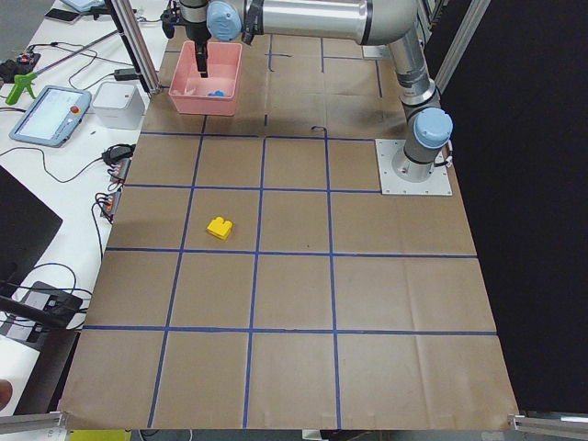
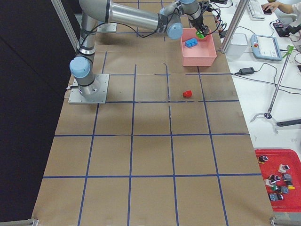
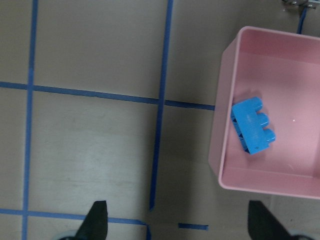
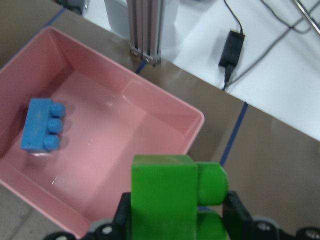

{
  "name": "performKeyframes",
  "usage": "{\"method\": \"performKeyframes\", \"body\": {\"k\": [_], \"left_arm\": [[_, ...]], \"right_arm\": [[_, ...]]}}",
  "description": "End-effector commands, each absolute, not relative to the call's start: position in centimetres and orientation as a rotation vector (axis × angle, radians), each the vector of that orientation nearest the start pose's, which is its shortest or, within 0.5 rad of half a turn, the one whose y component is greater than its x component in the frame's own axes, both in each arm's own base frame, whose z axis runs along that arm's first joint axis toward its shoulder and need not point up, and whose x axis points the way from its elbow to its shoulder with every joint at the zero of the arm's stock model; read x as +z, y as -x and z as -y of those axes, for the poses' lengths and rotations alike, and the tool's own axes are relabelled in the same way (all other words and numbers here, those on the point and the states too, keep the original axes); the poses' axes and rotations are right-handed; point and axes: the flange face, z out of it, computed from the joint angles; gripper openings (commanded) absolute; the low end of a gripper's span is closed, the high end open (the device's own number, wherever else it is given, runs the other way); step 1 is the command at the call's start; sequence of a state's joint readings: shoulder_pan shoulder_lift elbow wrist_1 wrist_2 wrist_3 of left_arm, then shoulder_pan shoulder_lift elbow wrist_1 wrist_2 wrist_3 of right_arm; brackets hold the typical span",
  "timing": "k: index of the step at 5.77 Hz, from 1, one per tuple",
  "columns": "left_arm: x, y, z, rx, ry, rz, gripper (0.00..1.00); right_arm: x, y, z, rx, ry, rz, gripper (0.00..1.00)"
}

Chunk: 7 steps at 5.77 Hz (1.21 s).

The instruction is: Put all blocks into box

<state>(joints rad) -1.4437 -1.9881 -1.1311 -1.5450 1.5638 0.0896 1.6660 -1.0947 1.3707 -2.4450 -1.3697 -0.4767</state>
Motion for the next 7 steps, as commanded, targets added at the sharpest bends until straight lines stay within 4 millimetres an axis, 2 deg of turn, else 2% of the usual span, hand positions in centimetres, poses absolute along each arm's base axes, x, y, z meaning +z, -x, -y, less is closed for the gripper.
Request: {"method": "performKeyframes", "body": {"k": [1, 2, 3, 4, 5, 6, 7], "left_arm": [[44.8, -7.5, 67.3, -0.031, -0.050, -3.146, 0.99], [43.6, -12.8, 66.9, -0.004, -0.165, -3.143, 0.99], [41.6, -16.9, 67.1, 0.005, -0.233, -3.140, 0.99], [40.2, -21.0, 66.8, 0.012, -0.325, -3.135, 0.99], [38.1, -23.8, 66.7, 0.030, -0.520, -3.121, 0.99], [34.8, -27.0, 67.3, 0.018, -0.649, -3.096, 0.98], [31.6, -28.6, 67.9, 0.034, -0.738, -3.091, 0.98]], "right_arm": [[37.4, -26.3, 72.3, -0.937, 0.975, -2.730, 0.09], [36.6, -26.5, 72.4, -0.919, 0.986, -2.725, 0.20], [36.6, -26.5, 72.3, -0.923, 1.001, -2.724, 0.92], [36.1, -26.2, 72.2, -0.885, 0.992, -2.751, 1.00], [36.2, -26.2, 72.2, -0.888, 0.997, -2.748, 1.00], [36.5, -26.2, 72.1, -0.892, 0.999, -2.746, 1.00], [37.3, -25.3, 72.2, -0.908, 0.982, -2.755, 1.00]]}}
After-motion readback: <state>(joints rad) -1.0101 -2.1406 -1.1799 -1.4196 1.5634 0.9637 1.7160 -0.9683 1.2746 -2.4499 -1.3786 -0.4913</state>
